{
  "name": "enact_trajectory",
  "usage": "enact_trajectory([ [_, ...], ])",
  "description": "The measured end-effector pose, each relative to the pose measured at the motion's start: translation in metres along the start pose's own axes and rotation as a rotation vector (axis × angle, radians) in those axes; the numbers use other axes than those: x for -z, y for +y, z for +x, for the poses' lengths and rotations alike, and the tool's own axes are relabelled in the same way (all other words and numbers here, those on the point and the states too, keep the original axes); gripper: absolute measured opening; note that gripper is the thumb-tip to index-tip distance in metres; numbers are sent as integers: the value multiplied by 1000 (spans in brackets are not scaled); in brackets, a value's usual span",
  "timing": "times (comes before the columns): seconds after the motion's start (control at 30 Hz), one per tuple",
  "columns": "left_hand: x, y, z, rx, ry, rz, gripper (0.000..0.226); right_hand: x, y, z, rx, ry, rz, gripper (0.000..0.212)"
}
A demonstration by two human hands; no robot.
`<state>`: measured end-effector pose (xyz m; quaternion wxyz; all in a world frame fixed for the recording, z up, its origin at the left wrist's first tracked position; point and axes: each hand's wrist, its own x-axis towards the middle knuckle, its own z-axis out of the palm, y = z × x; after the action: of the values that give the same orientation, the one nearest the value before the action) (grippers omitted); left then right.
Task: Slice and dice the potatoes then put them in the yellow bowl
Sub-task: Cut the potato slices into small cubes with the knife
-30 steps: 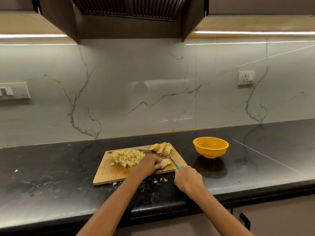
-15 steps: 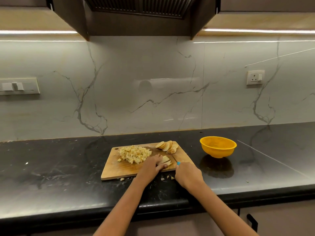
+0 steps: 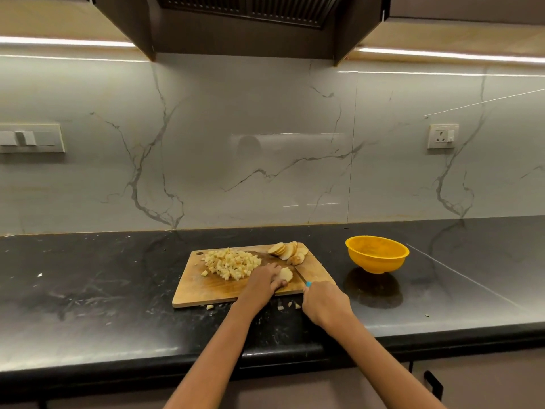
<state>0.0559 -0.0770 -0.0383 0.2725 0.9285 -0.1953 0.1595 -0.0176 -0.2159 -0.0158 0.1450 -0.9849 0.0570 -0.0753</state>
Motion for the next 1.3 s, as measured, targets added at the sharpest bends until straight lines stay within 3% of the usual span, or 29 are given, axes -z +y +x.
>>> enact_trajectory([
  [0.17,2,-1,4,-40,-9,-7,28,0,-7,5,64,-25,-6,32],
  [0.33,0,-5,6,-38,4,-26,32,3,2,6,16,-7,46,34],
  [0.5,2,-5,2,-79,29,-104,22,4,-2,5,71,1,-11,34],
  [0.63,4,-5,0,-105,59,-126,19,14,1,1,45,11,89,32],
  [0.73,2,-5,-1,-90,81,-120,22,16,-3,-5,3,-31,178,34],
  [0.83,1,-6,-1,-64,98,-123,27,9,-10,-5,-21,-32,143,42],
  [1.3,1,-11,4,-48,72,-125,30,-8,-10,9,30,12,48,39],
])
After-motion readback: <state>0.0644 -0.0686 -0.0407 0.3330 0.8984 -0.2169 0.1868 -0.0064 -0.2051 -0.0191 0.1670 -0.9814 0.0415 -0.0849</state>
